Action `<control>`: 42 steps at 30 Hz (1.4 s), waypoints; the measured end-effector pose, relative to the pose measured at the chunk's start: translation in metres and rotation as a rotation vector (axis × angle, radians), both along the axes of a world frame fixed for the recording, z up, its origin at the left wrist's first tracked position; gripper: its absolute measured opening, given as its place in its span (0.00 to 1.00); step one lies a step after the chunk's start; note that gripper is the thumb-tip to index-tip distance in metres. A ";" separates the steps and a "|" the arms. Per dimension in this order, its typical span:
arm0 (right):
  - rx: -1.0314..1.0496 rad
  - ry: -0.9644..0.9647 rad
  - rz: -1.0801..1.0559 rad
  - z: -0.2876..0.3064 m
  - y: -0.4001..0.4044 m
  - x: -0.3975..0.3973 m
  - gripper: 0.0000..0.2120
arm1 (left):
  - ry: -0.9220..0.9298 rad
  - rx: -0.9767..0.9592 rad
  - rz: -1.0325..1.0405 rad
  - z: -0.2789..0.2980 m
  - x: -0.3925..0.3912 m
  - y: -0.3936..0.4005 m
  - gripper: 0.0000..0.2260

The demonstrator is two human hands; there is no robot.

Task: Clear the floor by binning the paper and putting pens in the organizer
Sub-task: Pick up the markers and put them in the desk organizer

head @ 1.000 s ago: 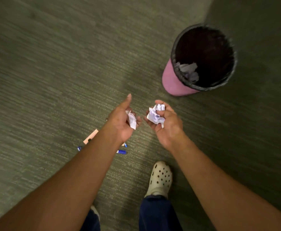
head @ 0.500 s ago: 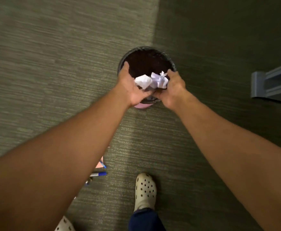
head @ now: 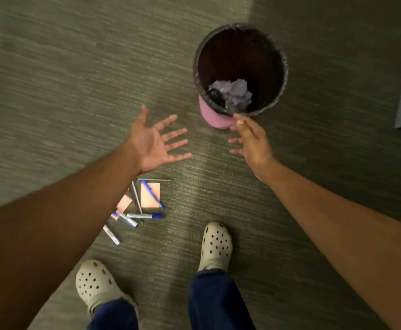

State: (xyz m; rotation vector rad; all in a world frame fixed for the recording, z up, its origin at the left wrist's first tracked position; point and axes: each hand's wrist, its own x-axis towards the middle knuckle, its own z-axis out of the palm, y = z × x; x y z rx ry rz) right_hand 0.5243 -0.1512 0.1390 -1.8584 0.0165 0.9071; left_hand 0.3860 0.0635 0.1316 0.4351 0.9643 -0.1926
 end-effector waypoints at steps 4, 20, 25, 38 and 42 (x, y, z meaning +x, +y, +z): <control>-0.182 -0.057 0.307 -0.049 0.001 -0.081 0.07 | 0.260 0.247 -0.183 -0.034 -0.100 0.011 0.21; -0.565 -0.480 1.338 -0.225 0.063 -0.304 0.19 | 0.449 0.728 -0.508 -0.164 -0.330 -0.039 0.05; -0.599 -0.625 1.436 -0.249 0.074 -0.306 0.19 | 0.294 1.027 -0.712 -0.196 -0.335 -0.057 0.13; -0.132 -0.354 0.896 -0.202 0.133 -0.310 0.12 | 0.564 1.397 -0.846 -0.206 -0.348 -0.039 0.11; -0.399 -0.416 1.016 -0.229 0.163 -0.328 0.15 | 0.667 1.350 -0.652 -0.216 -0.378 -0.028 0.13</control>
